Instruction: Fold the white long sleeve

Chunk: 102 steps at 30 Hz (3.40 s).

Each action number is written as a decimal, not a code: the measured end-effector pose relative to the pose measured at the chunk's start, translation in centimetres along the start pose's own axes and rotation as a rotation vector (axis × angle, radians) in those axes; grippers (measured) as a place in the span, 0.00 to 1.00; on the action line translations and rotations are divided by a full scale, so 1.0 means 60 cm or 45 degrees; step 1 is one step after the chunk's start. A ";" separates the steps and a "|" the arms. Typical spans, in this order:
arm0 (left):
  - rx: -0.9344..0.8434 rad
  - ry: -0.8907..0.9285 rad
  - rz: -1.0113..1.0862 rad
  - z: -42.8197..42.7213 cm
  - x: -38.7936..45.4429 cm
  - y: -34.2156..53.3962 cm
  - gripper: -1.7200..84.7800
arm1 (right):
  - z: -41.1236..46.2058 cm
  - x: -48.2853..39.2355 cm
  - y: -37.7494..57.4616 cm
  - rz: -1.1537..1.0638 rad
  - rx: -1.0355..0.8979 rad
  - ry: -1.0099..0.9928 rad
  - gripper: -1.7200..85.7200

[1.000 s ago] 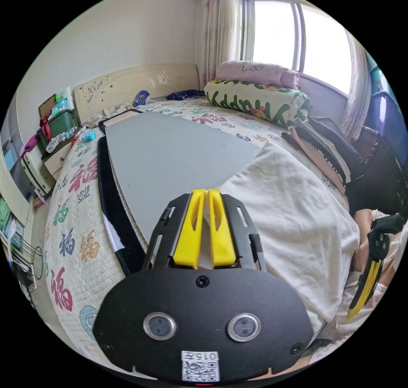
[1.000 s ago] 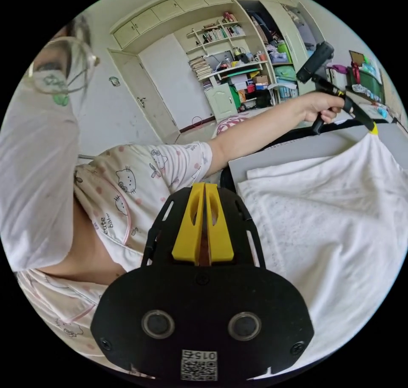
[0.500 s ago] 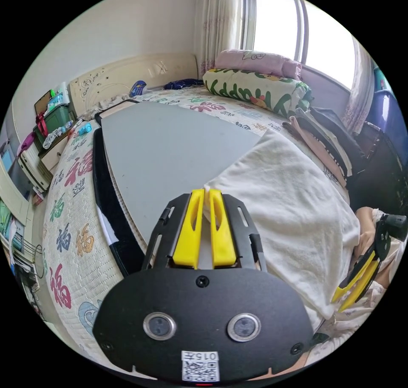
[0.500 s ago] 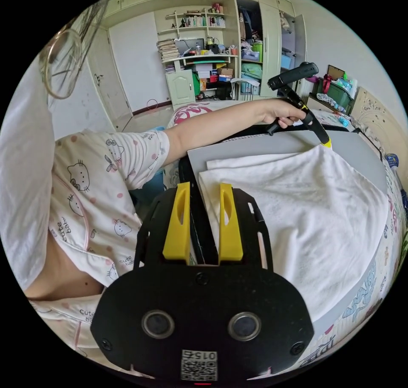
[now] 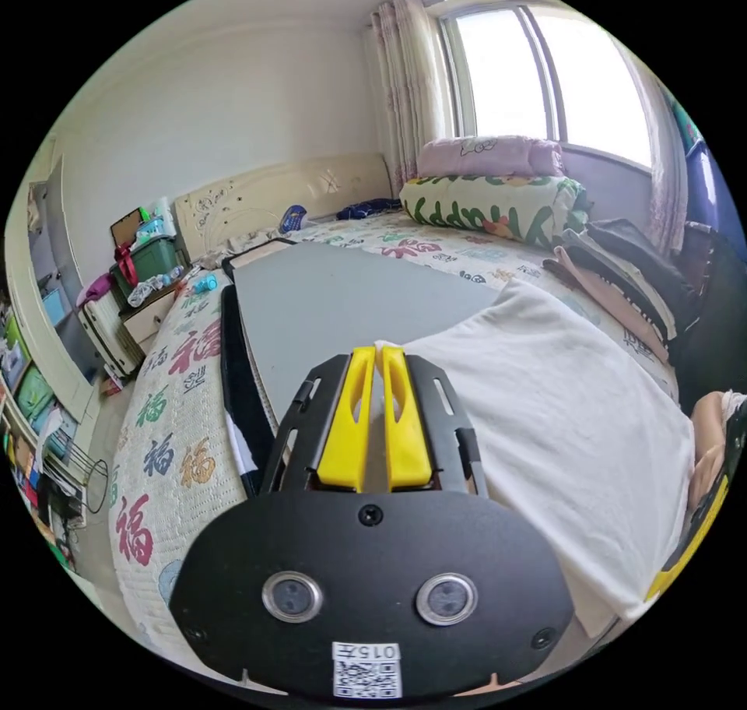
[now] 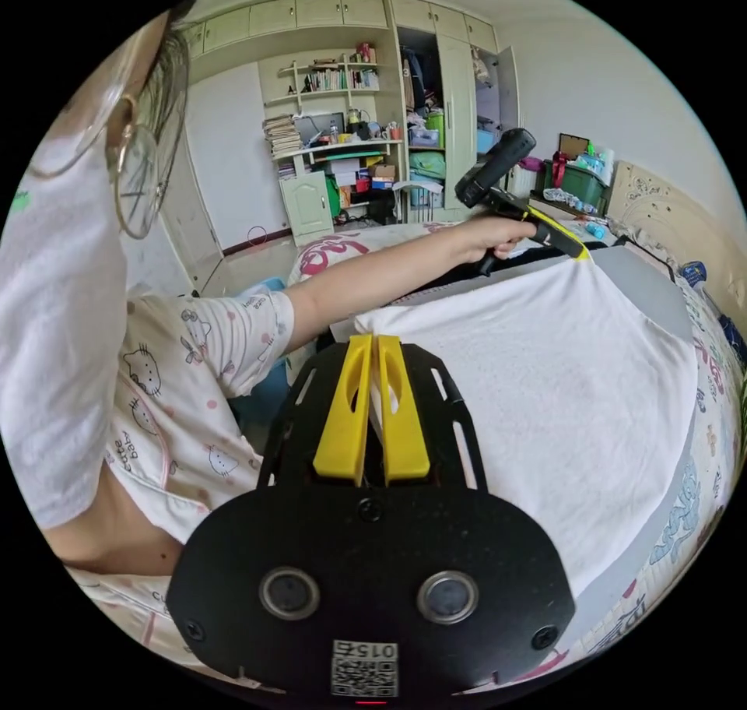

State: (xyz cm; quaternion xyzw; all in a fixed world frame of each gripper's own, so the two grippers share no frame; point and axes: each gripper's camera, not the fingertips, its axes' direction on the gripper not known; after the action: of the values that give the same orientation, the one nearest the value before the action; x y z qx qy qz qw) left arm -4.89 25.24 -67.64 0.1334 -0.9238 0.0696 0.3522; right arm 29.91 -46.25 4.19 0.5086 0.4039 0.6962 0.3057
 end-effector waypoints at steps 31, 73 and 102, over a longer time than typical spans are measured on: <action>-0.316 -0.277 0.289 0.093 0.151 -0.023 0.04 | 0.045 0.246 -0.370 0.096 -0.369 0.905 0.01; -0.383 0.719 -0.413 0.253 -0.521 0.257 0.18 | -0.307 0.316 -0.593 0.920 -0.148 -0.130 0.15; 0.684 0.465 0.407 -0.591 -0.132 0.023 0.05 | -0.832 -0.771 -0.360 0.125 0.552 1.032 0.10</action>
State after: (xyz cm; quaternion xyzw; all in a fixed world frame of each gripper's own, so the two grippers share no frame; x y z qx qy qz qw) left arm 22.80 36.04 -46.67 0.0606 -0.8034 0.3868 0.4485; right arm -3.75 -86.97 -43.80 0.2662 0.6025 0.7521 -0.0236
